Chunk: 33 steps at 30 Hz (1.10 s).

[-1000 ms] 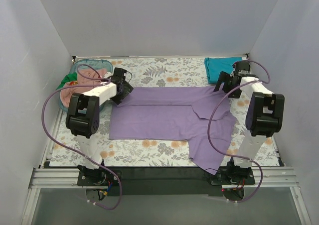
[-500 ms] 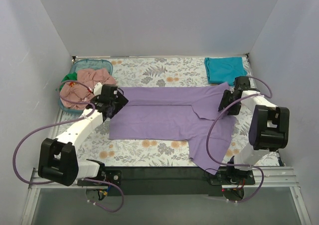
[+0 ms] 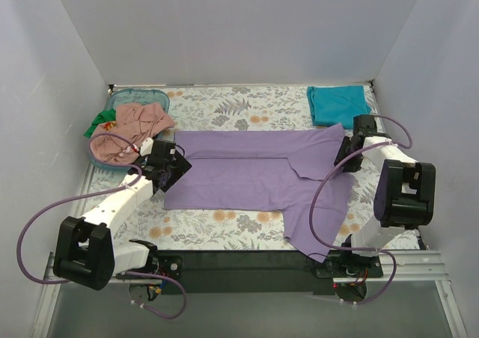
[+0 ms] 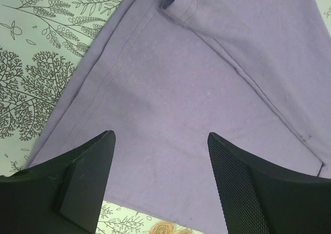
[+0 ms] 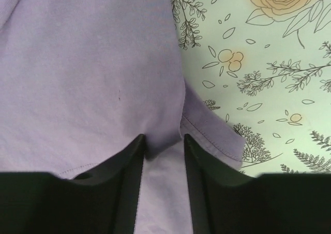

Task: Fold and stack the t-shirts
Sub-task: Fold the tshirt

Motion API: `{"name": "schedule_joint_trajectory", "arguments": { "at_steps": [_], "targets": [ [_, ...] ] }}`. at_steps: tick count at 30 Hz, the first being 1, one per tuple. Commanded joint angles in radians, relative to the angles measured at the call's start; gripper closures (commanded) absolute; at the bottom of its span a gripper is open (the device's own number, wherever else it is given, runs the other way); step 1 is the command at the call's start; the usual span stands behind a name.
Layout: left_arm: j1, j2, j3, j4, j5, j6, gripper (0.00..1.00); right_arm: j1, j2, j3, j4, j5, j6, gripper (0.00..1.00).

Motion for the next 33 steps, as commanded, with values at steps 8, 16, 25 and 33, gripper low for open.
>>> {"name": "schedule_joint_trajectory", "arguments": {
  "at_steps": [8,16,25,33],
  "targets": [
    [-0.005,-0.063,-0.01,0.007,-0.009,0.004,0.28,-0.003,-0.04,0.007,-0.027,0.006,0.018,0.95],
    [-0.005,-0.067,-0.013,0.012,0.003,0.008,0.28,0.01,-0.109,0.028,-0.162,0.006,0.045,0.99],
    [-0.005,-0.058,-0.013,0.015,0.012,0.02,0.28,0.076,-0.141,0.028,-0.28,0.017,0.102,0.99],
    [-0.005,-0.06,-0.015,0.018,0.018,0.028,0.28,0.121,-0.15,0.099,-0.341,0.118,0.145,0.99]
  ]
}}
